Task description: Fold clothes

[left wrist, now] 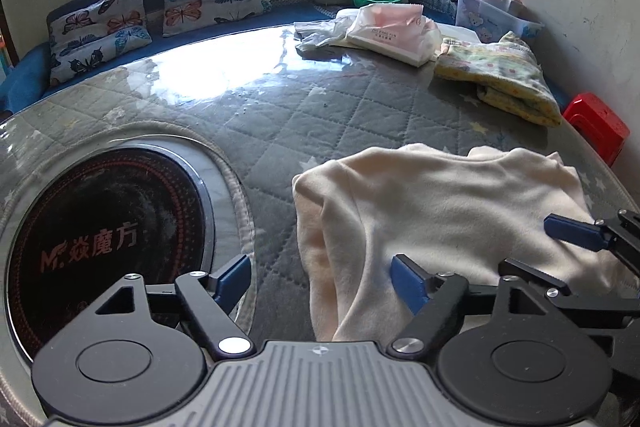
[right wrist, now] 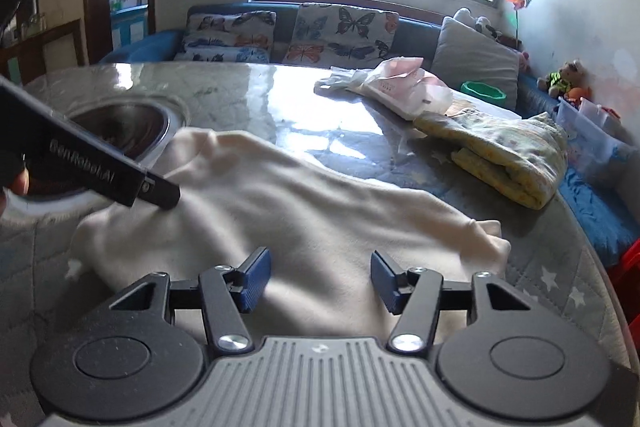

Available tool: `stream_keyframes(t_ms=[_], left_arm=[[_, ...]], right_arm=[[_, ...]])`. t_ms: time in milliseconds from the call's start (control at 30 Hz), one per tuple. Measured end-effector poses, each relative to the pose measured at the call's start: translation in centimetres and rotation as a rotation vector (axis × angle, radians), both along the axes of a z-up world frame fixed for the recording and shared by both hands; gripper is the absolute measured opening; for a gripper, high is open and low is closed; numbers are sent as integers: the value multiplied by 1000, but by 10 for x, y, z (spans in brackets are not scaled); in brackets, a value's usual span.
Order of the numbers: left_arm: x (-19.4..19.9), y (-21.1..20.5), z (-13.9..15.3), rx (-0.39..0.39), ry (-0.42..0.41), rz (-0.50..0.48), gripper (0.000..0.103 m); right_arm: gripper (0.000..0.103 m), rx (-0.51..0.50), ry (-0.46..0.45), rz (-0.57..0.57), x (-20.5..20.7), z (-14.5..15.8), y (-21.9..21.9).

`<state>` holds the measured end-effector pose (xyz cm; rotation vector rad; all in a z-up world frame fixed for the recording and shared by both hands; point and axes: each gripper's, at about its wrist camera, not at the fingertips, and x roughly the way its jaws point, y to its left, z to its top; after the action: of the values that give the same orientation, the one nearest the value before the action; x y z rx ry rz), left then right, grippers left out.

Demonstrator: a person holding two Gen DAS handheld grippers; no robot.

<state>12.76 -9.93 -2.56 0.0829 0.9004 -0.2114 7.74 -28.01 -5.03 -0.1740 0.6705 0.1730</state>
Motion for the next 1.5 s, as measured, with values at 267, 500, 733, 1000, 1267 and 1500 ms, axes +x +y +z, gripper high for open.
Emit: stream_keyframes(t_ms=[267,500,733,1000,1267,1500], left_arm=[[-12,2,-8,11,13,3,89],[-20,7,-9,5,17,16,95],[-30,10,-11,6,32,26,101],[-43,17,-12,-3,44,35,103],[-56,23,-14,-3,62,46,103],[-70,26,-12,2,62,43,103]], right_arm=[[65,29,3,4,-5,2,5],[81,35,3,20,-12,1,12],[91,32,8,27,-21,-3,19],[99,34,7,31,-32,-4,22],[103,53,11,15,-38,-3,26],[103,64,11,10,-46,-3,29]])
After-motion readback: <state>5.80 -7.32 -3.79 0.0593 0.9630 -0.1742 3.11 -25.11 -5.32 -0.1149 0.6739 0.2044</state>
